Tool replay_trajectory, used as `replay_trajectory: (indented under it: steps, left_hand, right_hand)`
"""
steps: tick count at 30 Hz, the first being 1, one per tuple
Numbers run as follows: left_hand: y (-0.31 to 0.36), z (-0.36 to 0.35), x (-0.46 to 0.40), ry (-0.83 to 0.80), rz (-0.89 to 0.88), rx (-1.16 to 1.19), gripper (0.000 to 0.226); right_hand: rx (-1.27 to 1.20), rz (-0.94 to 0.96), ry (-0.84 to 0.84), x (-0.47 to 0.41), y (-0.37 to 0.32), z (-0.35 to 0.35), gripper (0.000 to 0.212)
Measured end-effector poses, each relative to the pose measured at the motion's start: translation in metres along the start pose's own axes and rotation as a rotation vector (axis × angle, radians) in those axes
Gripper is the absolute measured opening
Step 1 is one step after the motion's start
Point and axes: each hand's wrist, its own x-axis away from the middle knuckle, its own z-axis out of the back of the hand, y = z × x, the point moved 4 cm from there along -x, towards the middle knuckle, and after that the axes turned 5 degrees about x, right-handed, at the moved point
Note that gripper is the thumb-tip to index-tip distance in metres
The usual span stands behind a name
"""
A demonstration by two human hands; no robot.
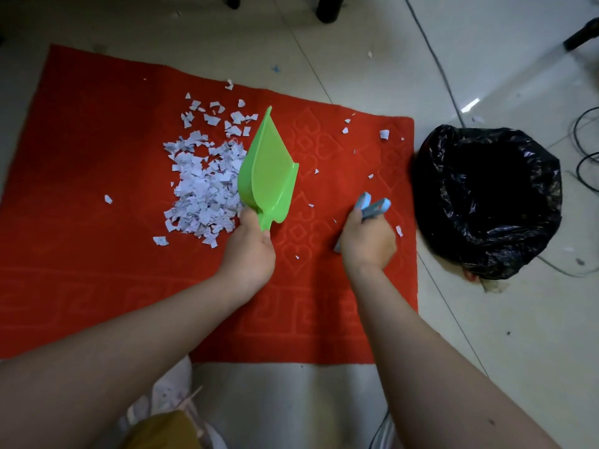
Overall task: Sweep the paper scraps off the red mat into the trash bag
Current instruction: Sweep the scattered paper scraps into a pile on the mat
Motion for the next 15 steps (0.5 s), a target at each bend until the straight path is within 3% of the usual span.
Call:
replay_trajectory:
  steps: [5,9,15]
  left_hand:
    - [0.003,0.007,-0.009,0.044,0.002,-0.018,0.026]
    - [-0.003,0.013,-0.009,0.055,0.027,-0.016,0.024]
    - [-0.002,0.015,-0.007,0.058,0.025,0.020,0.024]
  right_hand:
    - [-0.059,0.172,-0.065,0.009,-0.034,-0.019,0.039]
    - [-0.112,0.134,0.058,-0.006,-0.026,0.004,0.042]
    - [0.058,0.193,-0.024,0.000,-0.034,-0.011,0.041]
